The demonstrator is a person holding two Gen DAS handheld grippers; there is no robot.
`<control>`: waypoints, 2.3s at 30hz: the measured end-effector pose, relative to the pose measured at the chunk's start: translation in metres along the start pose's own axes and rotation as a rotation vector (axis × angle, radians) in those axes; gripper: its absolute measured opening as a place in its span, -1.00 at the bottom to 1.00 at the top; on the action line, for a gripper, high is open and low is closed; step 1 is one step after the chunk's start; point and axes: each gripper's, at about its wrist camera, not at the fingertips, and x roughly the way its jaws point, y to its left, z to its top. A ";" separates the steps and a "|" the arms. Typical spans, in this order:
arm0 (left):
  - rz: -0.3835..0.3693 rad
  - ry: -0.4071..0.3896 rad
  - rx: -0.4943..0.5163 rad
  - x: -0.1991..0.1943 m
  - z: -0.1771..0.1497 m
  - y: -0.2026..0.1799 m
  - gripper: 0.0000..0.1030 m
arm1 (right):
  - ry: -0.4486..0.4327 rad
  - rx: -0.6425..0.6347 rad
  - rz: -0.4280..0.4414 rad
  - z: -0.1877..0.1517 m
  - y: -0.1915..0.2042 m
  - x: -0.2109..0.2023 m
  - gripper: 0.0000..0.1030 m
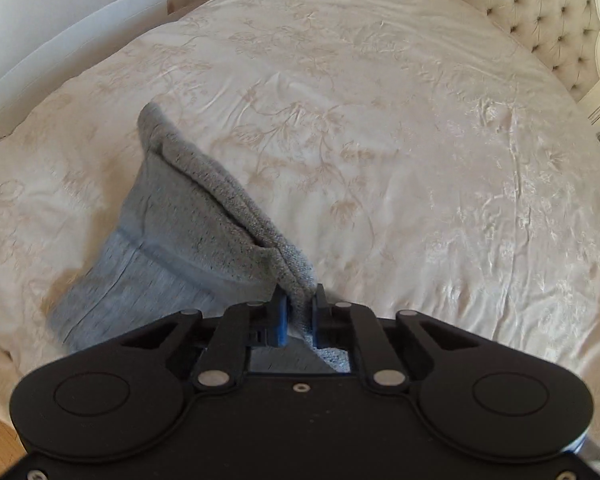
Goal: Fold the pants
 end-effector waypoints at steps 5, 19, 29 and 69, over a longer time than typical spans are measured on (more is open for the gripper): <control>0.170 0.136 0.094 0.045 -0.092 0.033 -0.74 | 0.107 -0.009 -0.019 -0.028 -0.033 0.002 -0.93; 0.246 0.148 0.127 0.096 -0.107 0.017 -0.77 | 0.329 0.014 -0.124 -0.111 -0.069 0.065 -0.93; 0.323 0.174 0.168 0.106 -0.139 0.023 -0.76 | 0.475 0.007 -0.179 -0.132 -0.083 0.091 -0.92; 0.334 0.269 0.284 0.127 -0.103 0.086 -0.56 | 0.414 -0.095 0.136 -0.136 0.121 0.067 -0.79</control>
